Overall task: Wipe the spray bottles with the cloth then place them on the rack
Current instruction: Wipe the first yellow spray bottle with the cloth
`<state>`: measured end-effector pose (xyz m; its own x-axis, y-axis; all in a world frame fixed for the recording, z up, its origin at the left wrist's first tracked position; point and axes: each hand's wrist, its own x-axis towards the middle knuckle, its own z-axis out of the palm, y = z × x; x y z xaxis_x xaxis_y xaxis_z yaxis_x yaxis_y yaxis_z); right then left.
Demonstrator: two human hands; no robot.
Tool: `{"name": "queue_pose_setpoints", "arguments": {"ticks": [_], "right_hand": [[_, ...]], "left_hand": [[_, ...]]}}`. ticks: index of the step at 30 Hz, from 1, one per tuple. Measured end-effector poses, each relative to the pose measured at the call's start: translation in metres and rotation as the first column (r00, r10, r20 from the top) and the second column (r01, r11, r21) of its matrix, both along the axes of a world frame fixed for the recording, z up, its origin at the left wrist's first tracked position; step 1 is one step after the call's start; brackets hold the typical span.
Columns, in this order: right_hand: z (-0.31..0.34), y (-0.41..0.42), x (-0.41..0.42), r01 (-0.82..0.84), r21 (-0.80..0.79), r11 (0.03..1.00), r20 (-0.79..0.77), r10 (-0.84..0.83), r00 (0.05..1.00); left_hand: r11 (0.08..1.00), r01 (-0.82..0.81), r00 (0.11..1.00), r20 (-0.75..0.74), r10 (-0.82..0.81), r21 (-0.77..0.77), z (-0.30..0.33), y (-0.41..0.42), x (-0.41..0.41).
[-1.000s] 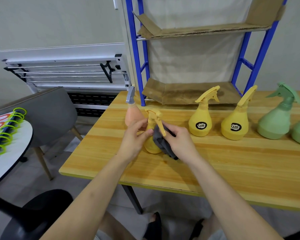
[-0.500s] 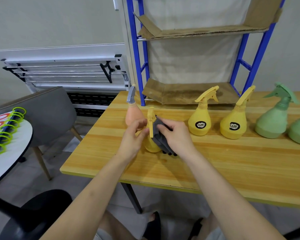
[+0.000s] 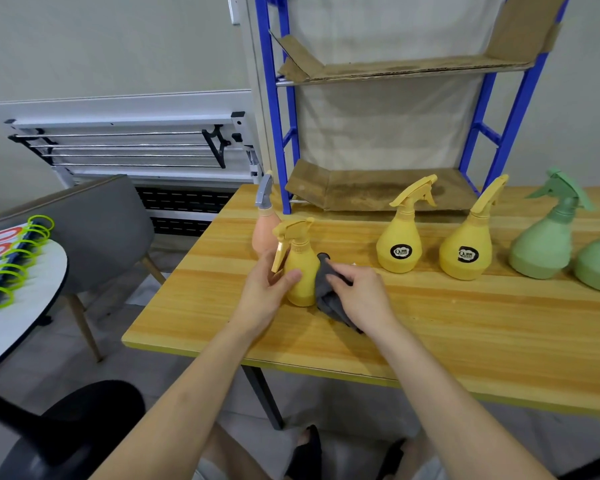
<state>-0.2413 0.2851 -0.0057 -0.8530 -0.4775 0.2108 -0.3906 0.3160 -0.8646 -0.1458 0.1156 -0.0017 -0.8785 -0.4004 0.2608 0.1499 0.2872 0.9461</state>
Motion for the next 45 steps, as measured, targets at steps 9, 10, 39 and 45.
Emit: {"name": "queue_pose_setpoints", "arguments": {"ticks": [9, 10, 39, 45], "right_hand": [[0.016, -0.016, 0.002, -0.093, -0.191, 0.977, -0.026, 0.090, 0.996], [0.013, -0.013, 0.001, -0.089, -0.159, 0.983, -0.024, 0.086, 0.996], [-0.011, 0.014, 0.011, 0.069, 0.465, 0.883, -0.316, 0.093, 0.944], [-0.009, 0.013, -0.005, -0.023, 0.440, 0.898, -0.265, 0.154, 0.952]], "left_hand": [[0.966, -0.023, 0.999, 0.027, 0.031, -0.258, -0.004, -0.005, -0.007], [0.963, -0.018, 0.999, 0.026, 0.026, -0.270, -0.004, -0.005, -0.007], [0.953, 0.037, 0.992, 0.123, 0.001, -0.301, 0.011, -0.005, -0.010], [0.961, 0.142, 0.971, 0.224, -0.088, -0.238, 0.012, -0.013, -0.004]]}}
